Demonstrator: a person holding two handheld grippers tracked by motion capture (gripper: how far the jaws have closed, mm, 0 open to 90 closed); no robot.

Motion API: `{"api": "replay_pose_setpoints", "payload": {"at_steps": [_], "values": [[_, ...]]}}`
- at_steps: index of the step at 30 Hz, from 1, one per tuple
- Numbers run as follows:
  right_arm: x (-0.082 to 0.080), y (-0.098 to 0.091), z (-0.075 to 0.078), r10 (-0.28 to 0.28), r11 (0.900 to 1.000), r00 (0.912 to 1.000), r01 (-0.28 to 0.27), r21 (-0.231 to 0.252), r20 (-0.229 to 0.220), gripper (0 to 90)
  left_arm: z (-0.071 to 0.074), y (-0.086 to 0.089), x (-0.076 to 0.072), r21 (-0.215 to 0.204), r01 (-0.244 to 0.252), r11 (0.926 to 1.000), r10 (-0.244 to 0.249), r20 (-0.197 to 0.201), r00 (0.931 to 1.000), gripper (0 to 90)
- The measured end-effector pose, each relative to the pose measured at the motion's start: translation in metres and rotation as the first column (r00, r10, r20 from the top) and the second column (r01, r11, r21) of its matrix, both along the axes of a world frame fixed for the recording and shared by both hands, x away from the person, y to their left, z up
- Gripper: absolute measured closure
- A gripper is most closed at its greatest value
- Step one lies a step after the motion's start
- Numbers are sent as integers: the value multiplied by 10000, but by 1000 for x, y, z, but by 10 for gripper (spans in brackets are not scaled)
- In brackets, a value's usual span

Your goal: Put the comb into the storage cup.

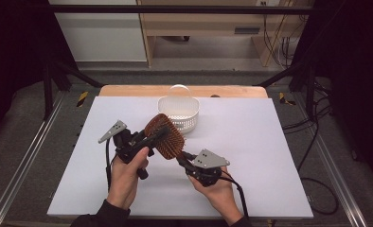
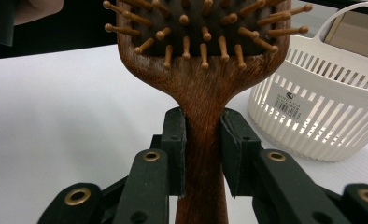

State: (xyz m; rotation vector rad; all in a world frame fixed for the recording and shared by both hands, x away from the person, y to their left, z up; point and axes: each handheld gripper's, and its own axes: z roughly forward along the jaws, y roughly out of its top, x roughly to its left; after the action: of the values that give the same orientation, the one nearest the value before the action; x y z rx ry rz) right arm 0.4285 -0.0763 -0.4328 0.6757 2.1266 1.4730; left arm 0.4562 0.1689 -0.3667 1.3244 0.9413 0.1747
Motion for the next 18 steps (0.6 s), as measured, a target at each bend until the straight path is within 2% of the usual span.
{"api": "replay_pose_setpoints", "payload": {"at_steps": [10,18], "values": [[1,4,-3,178,9997,9996,-174,159,-198,725,-2,2,-3,-275,-40,9996,39,-41,10000,511],[4,5,-3,328,9990,9985,-314,328,-428,722,1,0,-3,-135,-6,9999,7,62,10000,518]]}}
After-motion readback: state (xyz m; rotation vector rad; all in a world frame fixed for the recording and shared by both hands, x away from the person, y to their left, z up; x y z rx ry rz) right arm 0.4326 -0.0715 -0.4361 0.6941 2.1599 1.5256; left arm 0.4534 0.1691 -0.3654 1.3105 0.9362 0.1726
